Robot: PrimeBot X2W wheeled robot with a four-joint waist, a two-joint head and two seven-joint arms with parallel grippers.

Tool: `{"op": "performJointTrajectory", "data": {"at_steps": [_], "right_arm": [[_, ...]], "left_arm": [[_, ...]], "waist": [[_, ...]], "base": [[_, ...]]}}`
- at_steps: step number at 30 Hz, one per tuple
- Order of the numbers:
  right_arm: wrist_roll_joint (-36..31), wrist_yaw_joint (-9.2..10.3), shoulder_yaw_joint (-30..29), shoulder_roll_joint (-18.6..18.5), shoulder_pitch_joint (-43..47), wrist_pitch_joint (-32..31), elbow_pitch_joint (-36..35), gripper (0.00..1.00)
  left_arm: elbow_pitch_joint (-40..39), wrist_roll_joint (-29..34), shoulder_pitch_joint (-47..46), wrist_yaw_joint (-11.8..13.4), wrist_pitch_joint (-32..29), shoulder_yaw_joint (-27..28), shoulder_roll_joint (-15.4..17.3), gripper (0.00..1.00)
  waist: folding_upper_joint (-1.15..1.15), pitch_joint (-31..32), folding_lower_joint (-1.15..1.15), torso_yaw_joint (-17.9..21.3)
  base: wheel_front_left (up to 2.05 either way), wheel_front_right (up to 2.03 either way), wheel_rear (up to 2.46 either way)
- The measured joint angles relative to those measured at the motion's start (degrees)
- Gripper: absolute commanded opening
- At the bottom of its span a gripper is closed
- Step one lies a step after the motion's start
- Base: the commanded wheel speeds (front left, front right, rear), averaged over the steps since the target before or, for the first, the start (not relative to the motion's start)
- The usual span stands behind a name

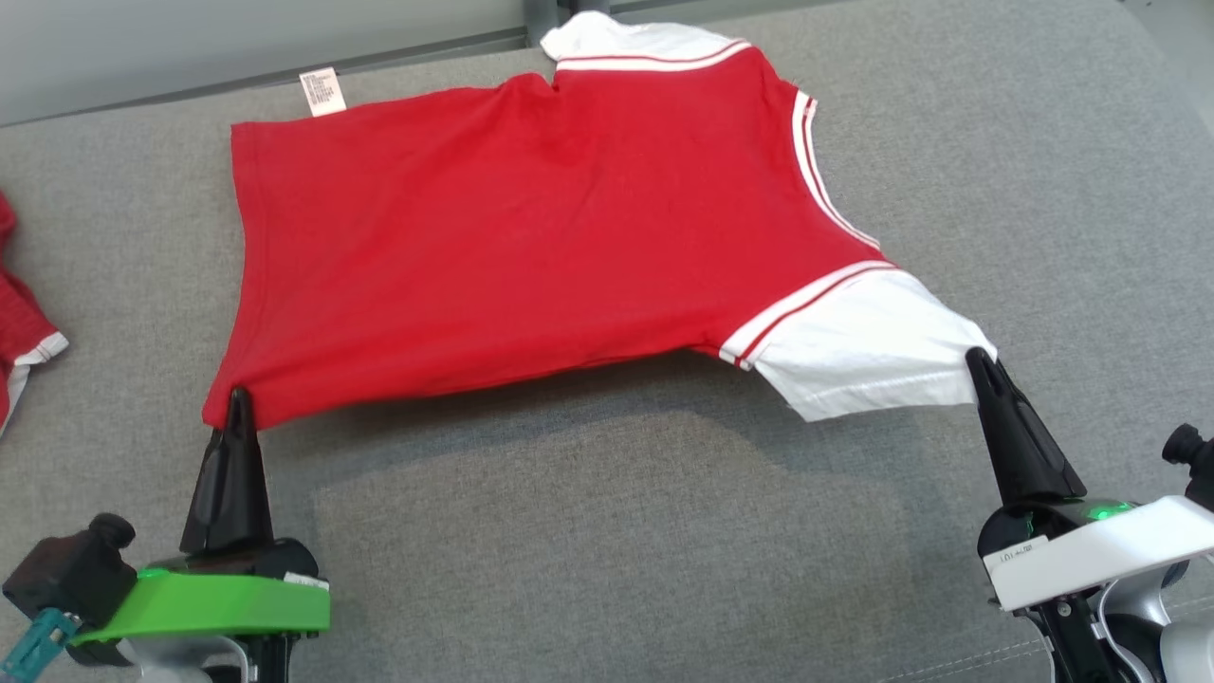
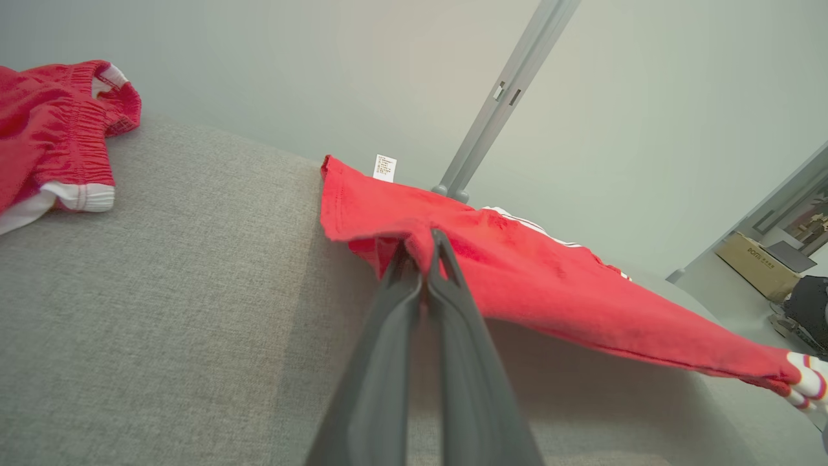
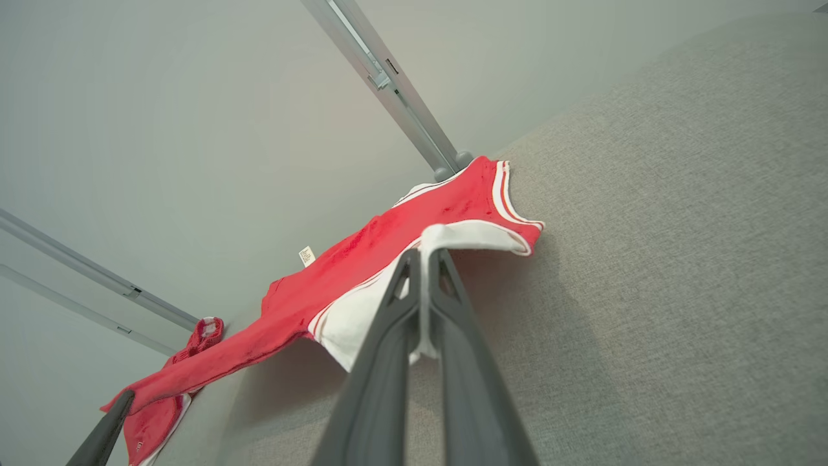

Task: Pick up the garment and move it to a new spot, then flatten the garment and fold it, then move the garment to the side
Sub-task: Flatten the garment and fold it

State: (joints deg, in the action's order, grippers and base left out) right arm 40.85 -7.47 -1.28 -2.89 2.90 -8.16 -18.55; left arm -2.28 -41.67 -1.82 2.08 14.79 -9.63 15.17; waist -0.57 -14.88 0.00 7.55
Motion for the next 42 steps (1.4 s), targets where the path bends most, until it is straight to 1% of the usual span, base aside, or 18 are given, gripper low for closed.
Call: {"op": "performJointTrajectory", "data": {"at_steps": [7, 13, 22, 26, 31, 36, 42], "right_arm": [[0.49, 0.00, -0.01, 0.02, 3.54, 0.16, -1.18, 0.00], [0.36, 0.00, -0.73, 0.02, 6.42, -0.93, -3.63, 0.00], [2.02, 0.00, -1.48, 0.03, 11.70, -2.31, -3.05, 0.00], [2.99, 0.00, -1.51, 0.02, 13.40, -2.83, -0.88, 0.00], [4.43, 0.00, -1.02, 0.03, 13.14, -2.16, 3.49, 0.00], [3.91, 0.00, -0.94, 0.02, 11.14, -1.22, 7.81, 0.00], [3.92, 0.00, -0.35, 0.02, 8.65, -0.12, 11.21, 0.00]], "left_arm": [[-1.63, 1.41, 5.26, 0.96, 0.16, -0.33, -1.94, 0.00], [-4.05, 2.07, 8.77, 1.42, 0.23, -0.25, -2.34, 0.00], [-5.97, 2.09, 14.01, 1.97, 0.24, -0.91, -3.91, 0.00], [-3.77, 1.32, 14.23, 1.92, 0.24, -1.38, -4.97, 0.00], [1.68, 0.26, 13.40, 0.69, 0.22, -1.82, -5.48, 0.00], [6.81, -0.20, 11.03, -0.41, 0.16, -2.26, -5.82, 0.00], [10.26, -1.19, 8.06, -1.45, 0.16, -1.72, -6.83, 0.00]], "waist": [[0.00, 4.52, 0.00, 0.48], [0.00, 7.64, 0.00, 0.70], [0.00, 8.92, 0.00, 0.17], [0.00, 8.52, 0.00, -0.18], [0.00, 8.04, 0.00, -0.35], [0.00, 7.84, 0.00, -0.34], [0.00, 7.53, 0.00, -0.49]], "base": [[0.00, 0.00, 0.00], [0.00, 0.00, 0.00], [0.00, 0.00, 0.00], [0.00, 0.00, 0.00], [0.00, 0.00, 0.00], [0.00, 0.00, 0.00], [0.00, 0.00, 0.00]]}}
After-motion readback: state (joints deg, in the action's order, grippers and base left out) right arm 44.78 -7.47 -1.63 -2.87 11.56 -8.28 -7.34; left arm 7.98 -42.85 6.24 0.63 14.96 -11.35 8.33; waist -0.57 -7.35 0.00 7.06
